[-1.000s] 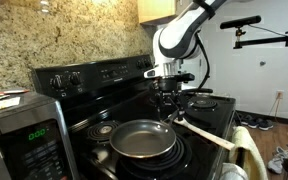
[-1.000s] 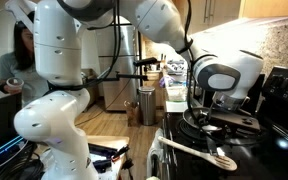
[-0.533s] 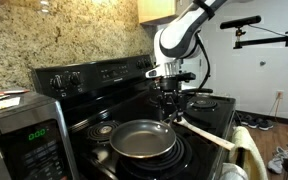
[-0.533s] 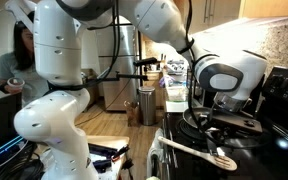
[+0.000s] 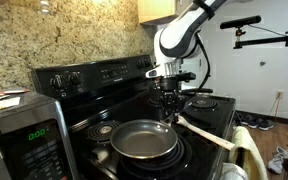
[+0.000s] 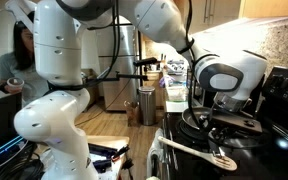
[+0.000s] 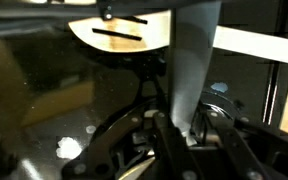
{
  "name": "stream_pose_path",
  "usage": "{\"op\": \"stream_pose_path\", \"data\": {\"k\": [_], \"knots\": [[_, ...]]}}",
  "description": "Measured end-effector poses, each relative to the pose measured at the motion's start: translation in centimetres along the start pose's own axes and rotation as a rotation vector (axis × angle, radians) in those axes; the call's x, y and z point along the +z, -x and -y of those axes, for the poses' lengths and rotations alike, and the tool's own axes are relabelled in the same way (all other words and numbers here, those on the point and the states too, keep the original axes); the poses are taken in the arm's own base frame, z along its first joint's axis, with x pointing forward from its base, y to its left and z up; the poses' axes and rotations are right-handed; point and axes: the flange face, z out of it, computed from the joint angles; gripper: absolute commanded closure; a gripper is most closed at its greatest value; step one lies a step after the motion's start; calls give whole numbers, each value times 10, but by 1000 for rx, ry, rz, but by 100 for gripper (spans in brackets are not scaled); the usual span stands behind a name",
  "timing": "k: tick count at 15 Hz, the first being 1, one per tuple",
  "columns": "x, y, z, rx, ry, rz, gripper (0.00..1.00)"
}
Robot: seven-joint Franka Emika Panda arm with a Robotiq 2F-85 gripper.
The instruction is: Move the pan to the top left plate of the stove then move the cooking stick on the right counter
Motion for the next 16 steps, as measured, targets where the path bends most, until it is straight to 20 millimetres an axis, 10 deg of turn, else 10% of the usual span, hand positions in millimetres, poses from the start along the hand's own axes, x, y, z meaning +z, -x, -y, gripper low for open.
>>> {"op": "stream_pose_path", "data": {"k": [16], "knots": [[-26, -1, -21, 59, 38, -73, 94]]}}
